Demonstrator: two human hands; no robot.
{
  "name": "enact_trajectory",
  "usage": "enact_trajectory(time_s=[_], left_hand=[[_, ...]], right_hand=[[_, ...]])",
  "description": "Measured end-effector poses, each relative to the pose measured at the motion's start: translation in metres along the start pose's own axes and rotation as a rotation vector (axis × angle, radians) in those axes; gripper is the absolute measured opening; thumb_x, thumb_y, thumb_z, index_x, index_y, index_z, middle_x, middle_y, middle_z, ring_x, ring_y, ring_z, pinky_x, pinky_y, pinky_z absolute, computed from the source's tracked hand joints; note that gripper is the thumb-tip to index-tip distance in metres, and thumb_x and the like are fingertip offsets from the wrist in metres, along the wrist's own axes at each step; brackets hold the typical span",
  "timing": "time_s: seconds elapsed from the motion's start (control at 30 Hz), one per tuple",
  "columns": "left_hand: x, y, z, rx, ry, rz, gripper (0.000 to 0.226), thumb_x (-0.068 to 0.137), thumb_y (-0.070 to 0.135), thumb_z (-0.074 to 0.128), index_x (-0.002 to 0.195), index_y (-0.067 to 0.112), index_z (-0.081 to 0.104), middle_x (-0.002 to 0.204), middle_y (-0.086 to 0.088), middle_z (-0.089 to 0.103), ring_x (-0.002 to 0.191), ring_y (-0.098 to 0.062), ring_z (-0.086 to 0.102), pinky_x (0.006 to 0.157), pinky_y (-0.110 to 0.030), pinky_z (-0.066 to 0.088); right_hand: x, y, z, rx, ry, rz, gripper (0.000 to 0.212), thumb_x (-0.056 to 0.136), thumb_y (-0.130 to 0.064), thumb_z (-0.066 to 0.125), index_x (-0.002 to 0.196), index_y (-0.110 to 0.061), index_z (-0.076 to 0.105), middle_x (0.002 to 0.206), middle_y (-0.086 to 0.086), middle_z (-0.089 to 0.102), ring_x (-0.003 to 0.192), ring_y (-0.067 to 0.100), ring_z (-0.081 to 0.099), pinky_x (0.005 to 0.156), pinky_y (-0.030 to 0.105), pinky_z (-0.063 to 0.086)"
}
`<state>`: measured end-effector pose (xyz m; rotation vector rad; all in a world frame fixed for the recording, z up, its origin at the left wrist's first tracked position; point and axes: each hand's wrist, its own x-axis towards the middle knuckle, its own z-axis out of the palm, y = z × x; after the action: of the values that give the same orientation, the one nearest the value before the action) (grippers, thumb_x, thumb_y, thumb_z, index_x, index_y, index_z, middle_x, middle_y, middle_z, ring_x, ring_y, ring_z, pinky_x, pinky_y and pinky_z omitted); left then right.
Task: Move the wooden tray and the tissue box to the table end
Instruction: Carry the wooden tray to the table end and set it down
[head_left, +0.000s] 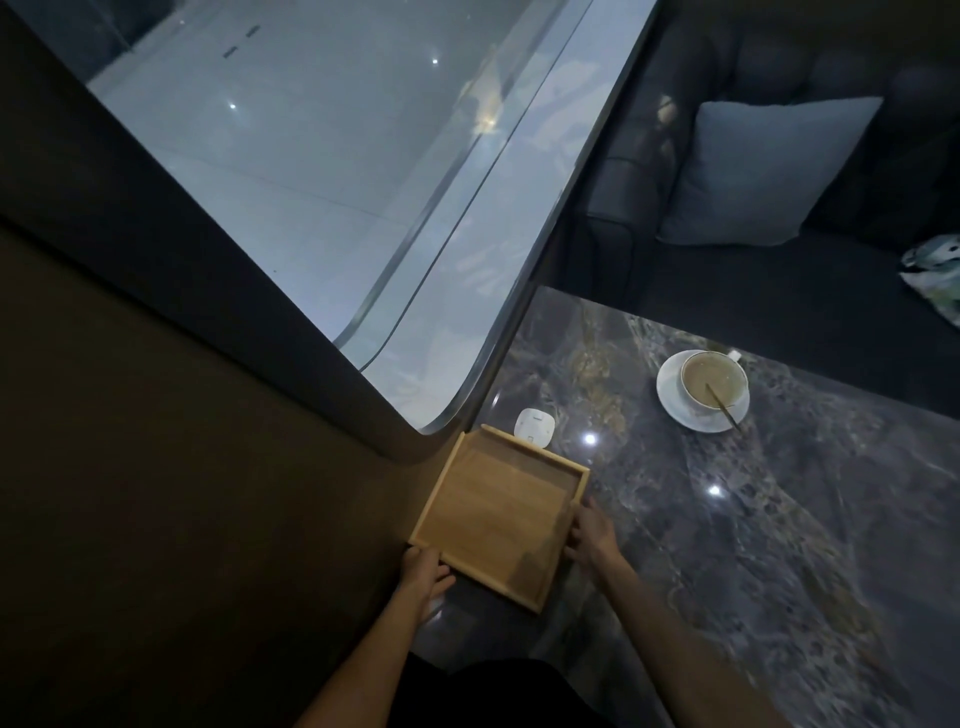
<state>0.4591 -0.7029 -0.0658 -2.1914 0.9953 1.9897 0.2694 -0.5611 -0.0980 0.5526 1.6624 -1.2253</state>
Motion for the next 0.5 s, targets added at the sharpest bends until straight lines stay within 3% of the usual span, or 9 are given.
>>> enact_trajectory(time_s=[0.07, 0.13, 0.2, 0.33, 0.37, 0.43, 0.5], left_hand=[[0.0, -0.002, 0.002, -0.029, 0.034, 0.008, 0.038, 0.096, 0.009, 0.041, 0.132, 0.0, 0.045, 0.13, -0.024, 0.055, 0.12, -0.043, 0.052, 0.095, -0.049, 0.047], [-0.001, -0.008, 0.003, -0.071, 0.074, 0.025, 0.038, 0.095, 0.005, 0.042, 0.132, 0.001, 0.044, 0.104, -0.019, 0.059, 0.092, -0.033, 0.058, 0.077, -0.043, 0.05], [0.002, -0.015, 0.003, -0.108, 0.103, 0.03, 0.041, 0.093, -0.002, 0.04, 0.133, 0.003, 0.042, 0.082, -0.012, 0.05, 0.067, -0.021, 0.046, 0.059, -0.033, 0.043], [0.0, -0.017, 0.003, -0.11, 0.148, 0.072, 0.042, 0.091, -0.001, 0.042, 0.132, 0.005, 0.044, 0.111, -0.022, 0.056, 0.085, -0.026, 0.049, 0.064, -0.036, 0.046], [-0.002, -0.016, 0.002, -0.102, 0.157, 0.091, 0.039, 0.09, 0.001, 0.044, 0.129, 0.004, 0.047, 0.111, -0.022, 0.057, 0.083, -0.025, 0.05, 0.061, -0.033, 0.046], [-0.006, -0.013, 0.003, -0.084, 0.156, 0.125, 0.037, 0.09, 0.001, 0.045, 0.126, 0.003, 0.049, 0.105, -0.015, 0.056, 0.08, -0.023, 0.051, 0.059, -0.032, 0.045], [-0.01, -0.011, 0.003, -0.073, 0.117, 0.129, 0.039, 0.092, 0.003, 0.043, 0.13, 0.007, 0.048, 0.113, -0.009, 0.053, 0.095, -0.025, 0.051, 0.069, -0.037, 0.047]], right_hand=[[0.001, 0.001, -0.002, -0.012, -0.012, -0.019, 0.026, 0.079, -0.029, 0.053, 0.099, -0.042, 0.063, 0.106, 0.009, 0.07, 0.098, 0.03, 0.064, 0.077, 0.04, 0.053], [-0.001, 0.003, -0.008, -0.009, -0.049, -0.044, 0.028, 0.084, -0.029, 0.054, 0.111, -0.036, 0.061, 0.106, 0.01, 0.069, 0.095, 0.03, 0.064, 0.074, 0.039, 0.052], [-0.005, 0.006, -0.018, -0.012, -0.069, -0.086, 0.032, 0.092, -0.025, 0.049, 0.123, -0.023, 0.052, 0.098, 0.009, 0.066, 0.083, 0.025, 0.062, 0.067, 0.035, 0.05], [-0.01, 0.008, -0.03, 0.08, 0.016, -0.095, 0.044, 0.096, -0.02, 0.042, 0.139, -0.013, 0.038, 0.09, 0.001, 0.057, 0.074, 0.016, 0.054, 0.058, 0.029, 0.048], [-0.011, 0.007, -0.029, 0.142, 0.033, -0.071, 0.043, 0.097, -0.022, 0.041, 0.139, -0.013, 0.039, 0.095, 0.006, 0.058, 0.078, 0.021, 0.057, 0.062, 0.033, 0.049], [-0.013, 0.003, -0.026, 0.219, 0.007, -0.01, 0.042, 0.098, -0.028, 0.04, 0.137, -0.014, 0.04, 0.12, 0.015, 0.057, 0.109, 0.034, 0.057, 0.086, 0.046, 0.048], [-0.015, 0.0, -0.023, 0.211, -0.05, 0.007, 0.045, 0.097, -0.033, 0.041, 0.138, -0.014, 0.04, 0.134, 0.012, 0.049, 0.126, 0.035, 0.047, 0.096, 0.049, 0.041]])
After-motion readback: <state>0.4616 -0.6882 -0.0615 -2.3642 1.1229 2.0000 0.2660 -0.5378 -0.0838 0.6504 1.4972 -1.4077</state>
